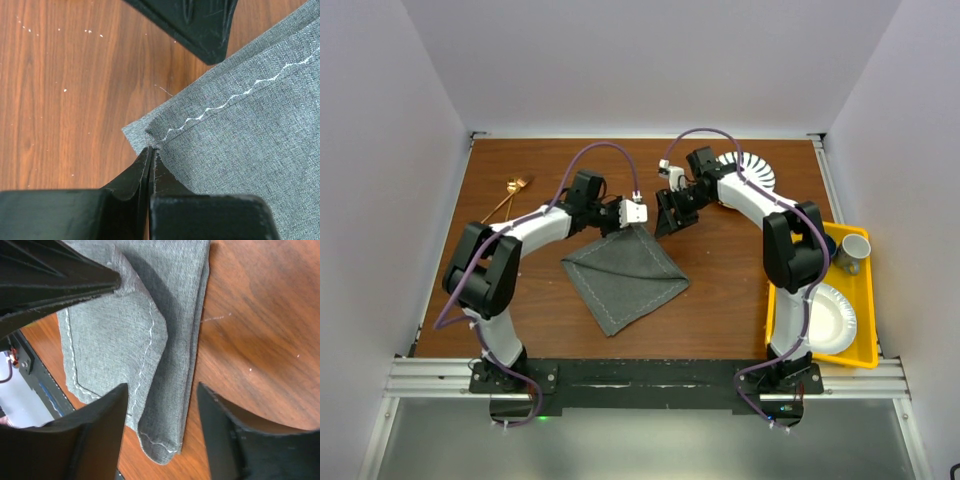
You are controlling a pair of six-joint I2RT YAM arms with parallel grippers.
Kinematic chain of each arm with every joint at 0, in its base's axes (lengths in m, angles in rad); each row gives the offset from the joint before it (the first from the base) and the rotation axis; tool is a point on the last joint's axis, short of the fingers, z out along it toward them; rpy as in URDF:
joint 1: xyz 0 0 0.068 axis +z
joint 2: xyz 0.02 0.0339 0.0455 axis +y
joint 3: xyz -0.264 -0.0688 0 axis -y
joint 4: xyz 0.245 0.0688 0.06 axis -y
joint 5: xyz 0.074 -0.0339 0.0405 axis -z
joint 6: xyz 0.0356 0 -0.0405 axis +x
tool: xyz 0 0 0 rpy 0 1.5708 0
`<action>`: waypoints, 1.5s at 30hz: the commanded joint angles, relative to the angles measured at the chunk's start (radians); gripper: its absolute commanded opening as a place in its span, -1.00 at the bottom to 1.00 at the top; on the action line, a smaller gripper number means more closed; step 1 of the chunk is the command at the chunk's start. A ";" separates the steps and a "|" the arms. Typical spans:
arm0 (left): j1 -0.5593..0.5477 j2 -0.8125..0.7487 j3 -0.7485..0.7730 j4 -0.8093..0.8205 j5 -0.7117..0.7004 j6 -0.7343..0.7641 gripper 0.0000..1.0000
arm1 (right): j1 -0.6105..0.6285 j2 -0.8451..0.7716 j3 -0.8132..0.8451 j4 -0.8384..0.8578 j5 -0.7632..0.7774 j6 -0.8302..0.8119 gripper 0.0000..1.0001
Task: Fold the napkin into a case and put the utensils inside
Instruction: Fold the top corner of the square-folded napkin at the center of the board, then smooth out the upper triangle-folded napkin at the center of the board.
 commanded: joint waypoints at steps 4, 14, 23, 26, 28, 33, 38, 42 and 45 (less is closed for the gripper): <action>0.008 0.028 0.061 0.010 -0.005 -0.052 -0.46 | 0.002 -0.053 -0.020 -0.064 -0.010 -0.057 0.14; 0.230 -0.204 0.086 -0.166 0.197 -0.532 0.22 | 0.014 -0.248 -0.109 -0.006 -0.113 -0.026 0.31; 0.233 -0.310 -0.153 -0.183 0.102 -0.647 0.10 | 0.077 -0.162 -0.137 0.025 0.081 -0.011 0.12; 0.233 -0.287 -0.156 -0.200 0.068 -0.663 0.10 | 0.084 -0.146 -0.138 0.009 0.104 -0.026 0.13; 0.233 -0.279 -0.170 -0.202 0.043 -0.670 0.11 | 0.087 -0.134 -0.146 -0.002 0.117 -0.037 0.19; 0.233 -0.256 -0.195 -0.202 -0.002 -0.675 0.14 | 0.091 -0.117 -0.164 -0.003 0.115 -0.039 0.10; 0.233 -0.224 -0.187 -0.217 -0.035 -0.670 0.09 | 0.093 -0.100 -0.187 0.000 0.095 -0.049 -0.12; 0.233 -0.209 -0.181 -0.228 -0.020 -0.657 -0.03 | 0.091 -0.097 -0.201 0.006 0.073 -0.048 -0.16; 0.233 -0.192 -0.183 -0.225 -0.015 -0.660 -0.14 | 0.091 -0.094 -0.203 0.008 0.068 -0.052 -0.16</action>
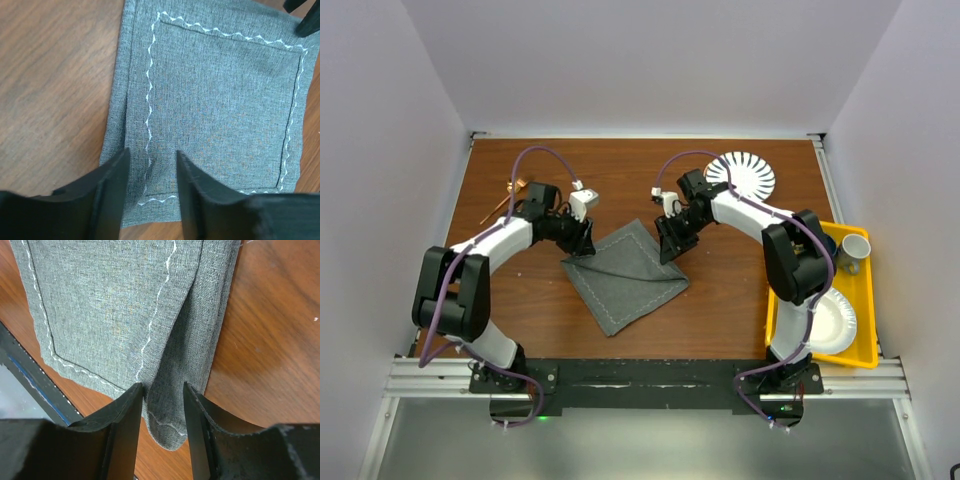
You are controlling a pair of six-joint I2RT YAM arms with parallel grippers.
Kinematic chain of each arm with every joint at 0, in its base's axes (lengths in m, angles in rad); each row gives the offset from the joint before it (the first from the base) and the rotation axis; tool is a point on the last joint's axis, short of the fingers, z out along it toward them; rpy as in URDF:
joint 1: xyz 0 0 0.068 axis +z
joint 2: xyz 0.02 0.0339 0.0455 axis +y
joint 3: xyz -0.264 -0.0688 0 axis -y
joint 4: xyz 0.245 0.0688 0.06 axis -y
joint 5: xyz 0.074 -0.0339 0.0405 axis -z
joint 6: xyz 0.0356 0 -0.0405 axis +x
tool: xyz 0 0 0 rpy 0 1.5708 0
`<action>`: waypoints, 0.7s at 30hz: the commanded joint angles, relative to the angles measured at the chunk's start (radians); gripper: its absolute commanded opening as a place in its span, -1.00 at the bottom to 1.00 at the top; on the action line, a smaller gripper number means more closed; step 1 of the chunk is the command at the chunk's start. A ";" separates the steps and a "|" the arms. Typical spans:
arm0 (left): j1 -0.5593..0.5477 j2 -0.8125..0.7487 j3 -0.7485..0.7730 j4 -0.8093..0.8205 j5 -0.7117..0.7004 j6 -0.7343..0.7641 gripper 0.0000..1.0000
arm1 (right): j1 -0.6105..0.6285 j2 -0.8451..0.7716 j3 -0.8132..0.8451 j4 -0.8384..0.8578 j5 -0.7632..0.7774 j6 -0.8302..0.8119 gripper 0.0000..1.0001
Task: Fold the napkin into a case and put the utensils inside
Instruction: Smooth out the upper triangle-folded napkin at the center of the board.
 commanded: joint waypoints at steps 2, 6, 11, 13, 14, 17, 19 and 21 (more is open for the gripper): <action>0.004 0.025 0.005 0.004 0.013 -0.009 -0.21 | 0.005 0.003 -0.001 0.012 -0.029 -0.019 -0.24; 0.004 0.039 0.005 0.019 0.008 -0.006 -0.35 | 0.006 0.023 0.008 0.017 -0.025 -0.022 -0.45; 0.004 0.048 0.002 0.032 -0.012 0.006 -0.59 | 0.005 0.037 0.019 0.020 -0.012 -0.028 -0.77; 0.004 0.050 0.001 0.044 -0.020 0.003 -0.71 | 0.005 0.040 0.019 0.020 -0.003 -0.028 -1.00; 0.004 0.052 -0.002 0.049 -0.020 0.002 -0.75 | 0.005 0.040 0.016 0.021 0.009 -0.030 -1.00; 0.004 0.061 -0.001 0.070 -0.014 -0.009 -0.91 | 0.005 0.030 0.007 0.029 0.032 -0.031 -1.00; 0.004 0.070 0.005 0.081 -0.004 -0.018 -1.00 | 0.005 0.016 0.002 0.032 0.037 -0.030 -1.00; 0.004 0.076 0.008 0.091 -0.004 -0.027 -1.00 | 0.006 0.007 -0.001 0.041 0.038 -0.023 -1.00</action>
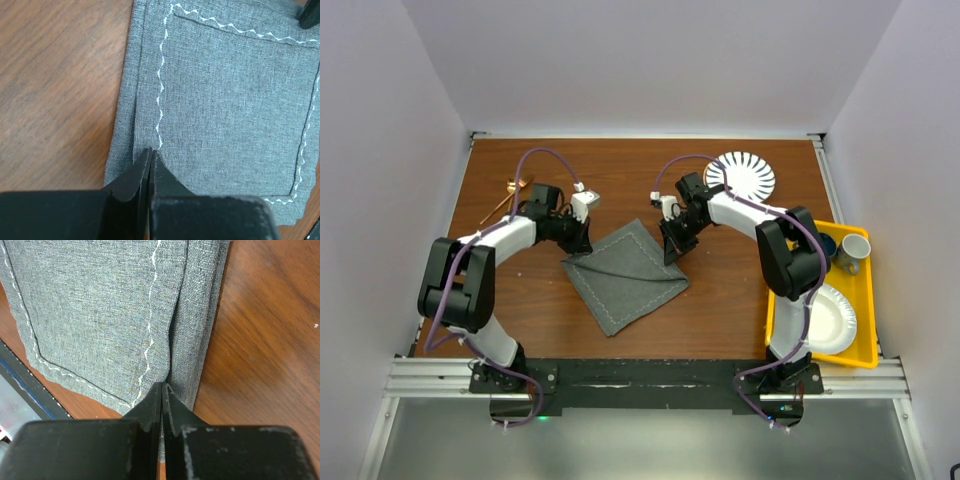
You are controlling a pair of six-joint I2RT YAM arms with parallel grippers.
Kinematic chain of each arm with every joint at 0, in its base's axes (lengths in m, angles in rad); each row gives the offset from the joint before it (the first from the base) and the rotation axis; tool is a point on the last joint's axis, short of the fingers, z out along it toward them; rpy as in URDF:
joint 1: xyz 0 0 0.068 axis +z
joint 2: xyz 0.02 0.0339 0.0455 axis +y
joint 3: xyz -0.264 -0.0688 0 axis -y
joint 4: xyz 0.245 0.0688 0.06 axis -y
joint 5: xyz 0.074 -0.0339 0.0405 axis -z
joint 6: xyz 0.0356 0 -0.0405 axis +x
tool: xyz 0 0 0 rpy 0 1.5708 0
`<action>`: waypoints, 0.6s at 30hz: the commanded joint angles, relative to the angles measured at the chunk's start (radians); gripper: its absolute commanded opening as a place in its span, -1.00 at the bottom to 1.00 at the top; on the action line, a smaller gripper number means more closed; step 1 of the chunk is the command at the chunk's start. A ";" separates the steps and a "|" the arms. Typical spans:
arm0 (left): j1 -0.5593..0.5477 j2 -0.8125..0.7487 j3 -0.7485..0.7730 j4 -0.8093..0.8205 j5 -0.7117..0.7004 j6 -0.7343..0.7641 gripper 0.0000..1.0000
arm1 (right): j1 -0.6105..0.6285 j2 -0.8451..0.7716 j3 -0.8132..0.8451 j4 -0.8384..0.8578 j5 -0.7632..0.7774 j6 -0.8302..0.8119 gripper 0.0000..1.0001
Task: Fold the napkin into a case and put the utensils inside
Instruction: Smooth out the upper triangle-folded napkin at the center of the board.
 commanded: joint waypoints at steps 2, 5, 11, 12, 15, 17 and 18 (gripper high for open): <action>0.004 0.019 0.008 0.059 0.008 -0.028 -1.00 | 0.005 -0.052 -0.003 0.042 0.026 0.002 -1.00; 0.004 0.031 0.007 0.062 -0.002 -0.027 -1.00 | 0.005 -0.069 -0.011 0.059 0.035 0.006 -1.00; 0.004 0.033 0.004 0.092 0.008 -0.045 -1.00 | 0.003 -0.080 -0.032 0.065 0.049 0.002 -1.00; 0.004 0.034 0.004 0.099 0.014 -0.046 -1.00 | 0.003 -0.086 -0.040 0.067 0.050 0.002 -1.00; 0.004 0.034 0.007 0.106 0.031 -0.048 -1.00 | 0.005 -0.092 -0.051 0.067 0.056 0.002 -1.00; 0.002 0.040 0.008 0.109 0.033 -0.051 -1.00 | 0.003 -0.095 -0.055 0.068 0.061 0.002 -1.00; 0.002 0.043 0.010 0.108 0.033 -0.051 -1.00 | 0.003 -0.095 -0.055 0.070 0.061 0.003 -1.00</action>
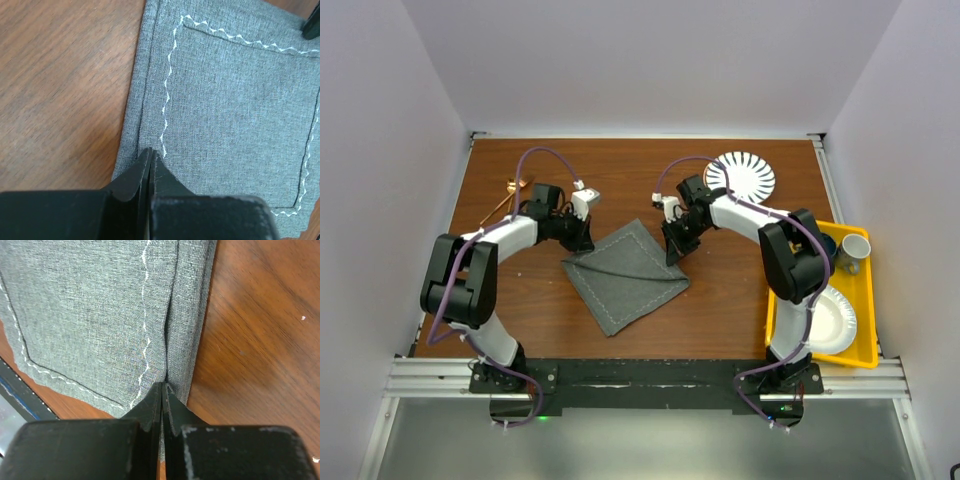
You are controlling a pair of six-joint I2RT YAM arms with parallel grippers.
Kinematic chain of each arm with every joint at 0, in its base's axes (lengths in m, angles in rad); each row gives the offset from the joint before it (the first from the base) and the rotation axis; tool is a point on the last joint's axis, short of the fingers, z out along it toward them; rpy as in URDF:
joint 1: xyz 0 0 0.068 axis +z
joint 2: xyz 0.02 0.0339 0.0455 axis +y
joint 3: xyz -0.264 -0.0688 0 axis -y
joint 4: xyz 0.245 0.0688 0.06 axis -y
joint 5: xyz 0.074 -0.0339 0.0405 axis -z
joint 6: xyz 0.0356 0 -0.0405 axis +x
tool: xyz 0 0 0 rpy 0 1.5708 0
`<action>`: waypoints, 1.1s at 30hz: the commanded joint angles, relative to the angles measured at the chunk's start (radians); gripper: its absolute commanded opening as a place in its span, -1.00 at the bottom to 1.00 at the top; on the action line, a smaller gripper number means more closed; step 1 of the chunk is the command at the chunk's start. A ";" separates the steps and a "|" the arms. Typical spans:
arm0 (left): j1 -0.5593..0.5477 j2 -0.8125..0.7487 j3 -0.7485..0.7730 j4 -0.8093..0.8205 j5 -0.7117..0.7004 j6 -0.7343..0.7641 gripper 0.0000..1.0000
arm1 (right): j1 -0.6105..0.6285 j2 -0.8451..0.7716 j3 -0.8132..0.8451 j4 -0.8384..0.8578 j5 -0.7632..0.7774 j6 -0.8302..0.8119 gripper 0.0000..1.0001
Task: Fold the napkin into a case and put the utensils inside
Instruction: Smooth out the upper triangle-folded napkin at the center of the board.
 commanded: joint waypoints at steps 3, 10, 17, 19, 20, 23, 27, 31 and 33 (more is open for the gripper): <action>0.002 0.028 0.013 0.037 0.020 -0.016 -1.00 | 0.002 -0.063 -0.003 0.024 0.024 0.012 -1.00; 0.004 0.034 0.010 0.050 0.020 -0.015 -1.00 | 0.002 -0.080 -0.027 0.056 0.064 0.040 -1.00; 0.050 -0.120 -0.027 0.141 0.194 -0.096 -0.15 | 0.002 -0.100 -0.064 0.085 0.085 0.092 -1.00; 0.056 -0.185 -0.039 0.136 0.280 -0.108 -0.01 | 0.002 -0.106 -0.072 0.090 0.087 0.096 -1.00; 0.056 -0.202 -0.050 0.131 0.308 -0.111 0.02 | 0.002 -0.107 -0.072 0.090 0.085 0.096 -1.00; 0.054 -0.233 -0.093 0.125 0.382 -0.189 0.06 | 0.004 -0.107 -0.076 0.087 0.082 0.096 -1.00; 0.051 -0.214 -0.177 0.178 0.452 -0.334 0.07 | 0.004 -0.101 -0.070 0.088 0.083 0.098 -1.00; 0.053 -0.176 -0.228 0.287 0.446 -0.441 0.07 | 0.004 -0.097 -0.061 0.087 0.090 0.096 -1.00; 0.053 -0.148 -0.222 0.293 0.431 -0.447 0.07 | 0.004 -0.097 -0.060 0.084 0.093 0.090 -1.00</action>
